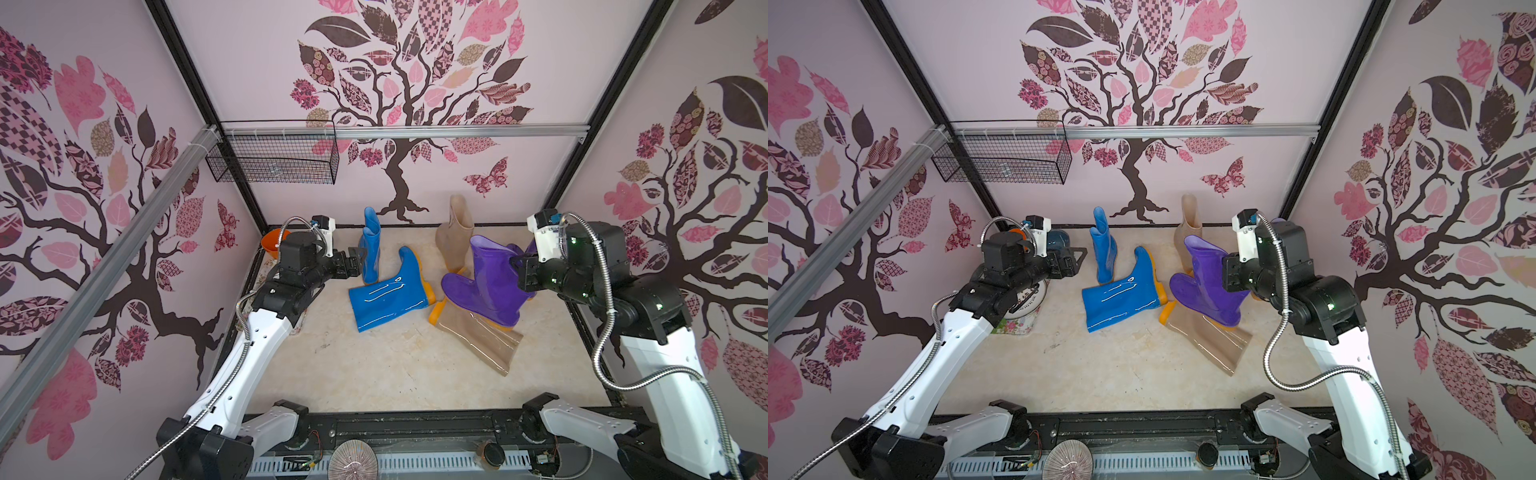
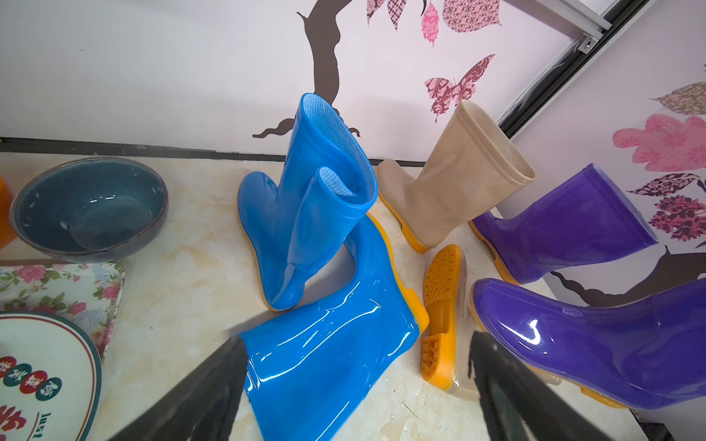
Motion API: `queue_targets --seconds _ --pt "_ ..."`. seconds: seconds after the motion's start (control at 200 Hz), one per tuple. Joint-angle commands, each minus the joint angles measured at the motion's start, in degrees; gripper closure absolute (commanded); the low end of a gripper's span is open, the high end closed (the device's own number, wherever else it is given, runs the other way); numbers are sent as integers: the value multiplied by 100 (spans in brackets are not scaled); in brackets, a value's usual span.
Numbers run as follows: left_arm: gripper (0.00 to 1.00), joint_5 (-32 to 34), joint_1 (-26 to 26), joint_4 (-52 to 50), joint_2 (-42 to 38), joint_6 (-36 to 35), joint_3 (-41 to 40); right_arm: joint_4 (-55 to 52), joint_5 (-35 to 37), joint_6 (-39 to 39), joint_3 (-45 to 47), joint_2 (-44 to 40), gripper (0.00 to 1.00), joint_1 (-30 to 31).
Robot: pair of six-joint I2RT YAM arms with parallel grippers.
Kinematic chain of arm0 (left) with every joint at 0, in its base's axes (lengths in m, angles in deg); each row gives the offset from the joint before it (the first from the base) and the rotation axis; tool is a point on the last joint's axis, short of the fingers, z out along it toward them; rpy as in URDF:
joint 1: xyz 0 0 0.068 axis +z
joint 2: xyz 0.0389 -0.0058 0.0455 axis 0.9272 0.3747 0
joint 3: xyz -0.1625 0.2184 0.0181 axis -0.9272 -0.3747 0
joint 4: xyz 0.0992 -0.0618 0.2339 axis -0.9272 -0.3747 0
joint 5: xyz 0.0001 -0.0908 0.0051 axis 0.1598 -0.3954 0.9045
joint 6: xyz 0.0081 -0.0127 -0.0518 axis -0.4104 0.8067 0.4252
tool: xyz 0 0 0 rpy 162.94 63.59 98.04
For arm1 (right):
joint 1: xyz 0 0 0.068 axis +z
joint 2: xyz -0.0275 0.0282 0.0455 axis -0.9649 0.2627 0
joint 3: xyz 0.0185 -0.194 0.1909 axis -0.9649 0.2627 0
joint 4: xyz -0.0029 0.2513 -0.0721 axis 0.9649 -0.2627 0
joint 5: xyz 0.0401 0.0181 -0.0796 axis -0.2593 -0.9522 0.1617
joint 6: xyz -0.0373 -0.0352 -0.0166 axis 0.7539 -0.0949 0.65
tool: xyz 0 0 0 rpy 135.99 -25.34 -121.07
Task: Match and arrange rain boots in pairs
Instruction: Pair a pair of rain boots at the corner of the board.
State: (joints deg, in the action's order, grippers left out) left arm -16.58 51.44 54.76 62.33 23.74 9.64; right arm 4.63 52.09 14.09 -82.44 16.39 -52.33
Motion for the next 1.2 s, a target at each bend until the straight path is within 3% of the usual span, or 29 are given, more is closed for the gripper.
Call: queue_targets --seconds 0.0,0.17,0.52,0.64,0.79,1.19 --pt "6 -47 -34 163 27 28 -53 170 595 176 -227 -235 100 42" --pt "6 -47 -42 172 41 30 -24 72 1292 308 -135 -328 100 41" --pt "6 -91 -56 137 142 35 13 114 2007 155 -50 -14 100 25" --pt "6 -100 -51 143 159 36 -5 547 1912 222 86 168 100 -129" --pt "6 -142 -63 101 182 41 -13 862 1448 74 110 510 100 -748" --pt "6 -40 -58 13 316 -99 35 1983 1842 -212 167 1406 100 -934"
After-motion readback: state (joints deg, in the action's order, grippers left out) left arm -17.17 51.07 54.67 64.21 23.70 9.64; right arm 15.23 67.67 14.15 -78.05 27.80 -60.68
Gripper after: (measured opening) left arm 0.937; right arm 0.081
